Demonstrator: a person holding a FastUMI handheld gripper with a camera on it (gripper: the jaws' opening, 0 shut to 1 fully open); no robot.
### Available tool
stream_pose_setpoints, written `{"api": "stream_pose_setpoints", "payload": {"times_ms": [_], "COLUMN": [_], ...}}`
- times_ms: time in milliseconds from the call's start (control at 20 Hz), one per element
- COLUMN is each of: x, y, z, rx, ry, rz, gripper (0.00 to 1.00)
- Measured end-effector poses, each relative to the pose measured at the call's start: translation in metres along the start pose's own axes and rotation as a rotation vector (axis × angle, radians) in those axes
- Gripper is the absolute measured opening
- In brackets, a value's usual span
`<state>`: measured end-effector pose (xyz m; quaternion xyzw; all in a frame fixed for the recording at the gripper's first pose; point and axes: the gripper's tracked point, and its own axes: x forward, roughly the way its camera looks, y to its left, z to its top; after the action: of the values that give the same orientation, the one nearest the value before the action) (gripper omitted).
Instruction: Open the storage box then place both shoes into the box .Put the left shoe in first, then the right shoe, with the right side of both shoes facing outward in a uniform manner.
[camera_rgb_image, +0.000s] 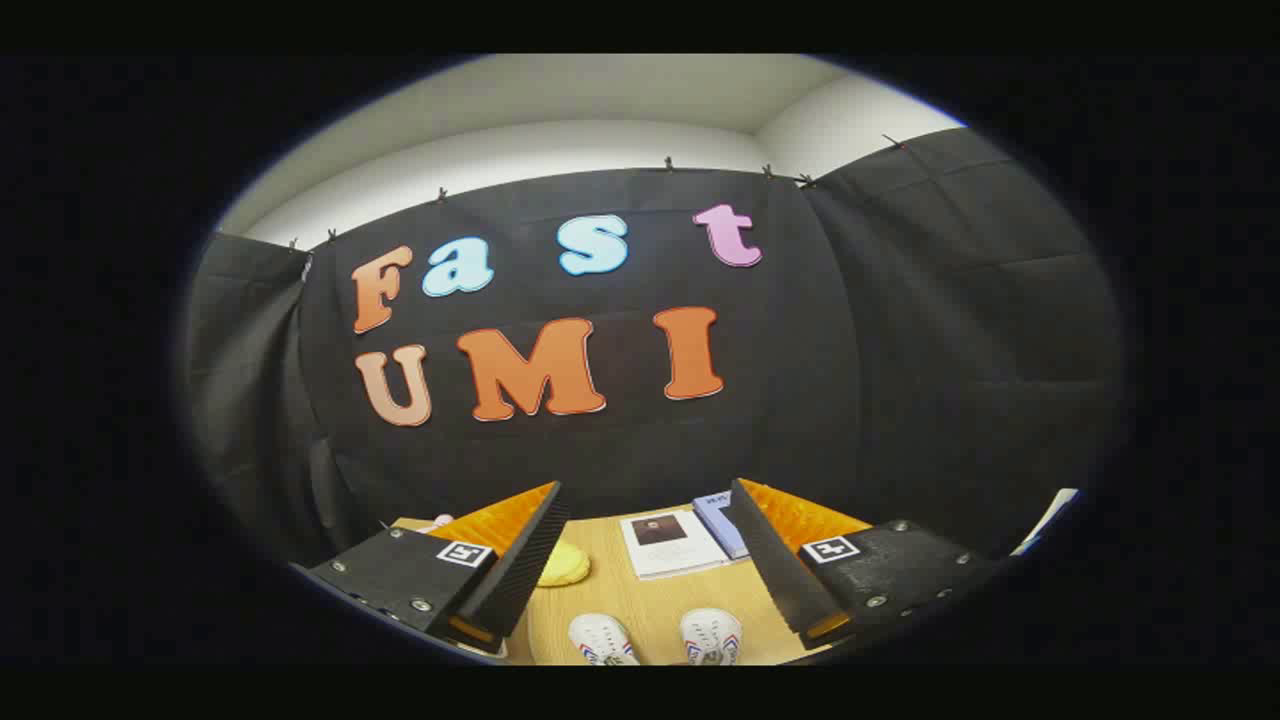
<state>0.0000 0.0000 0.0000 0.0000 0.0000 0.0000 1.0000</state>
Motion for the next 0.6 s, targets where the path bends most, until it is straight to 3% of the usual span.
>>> {"api": "stream_pose_setpoints", "payload": {"times_ms": [600], "x": [-0.0071], "y": [-0.0021], "z": [-0.0102], "rx": [-0.007], "ry": [0.025], "rz": [0.003], "gripper": [0.97]}}
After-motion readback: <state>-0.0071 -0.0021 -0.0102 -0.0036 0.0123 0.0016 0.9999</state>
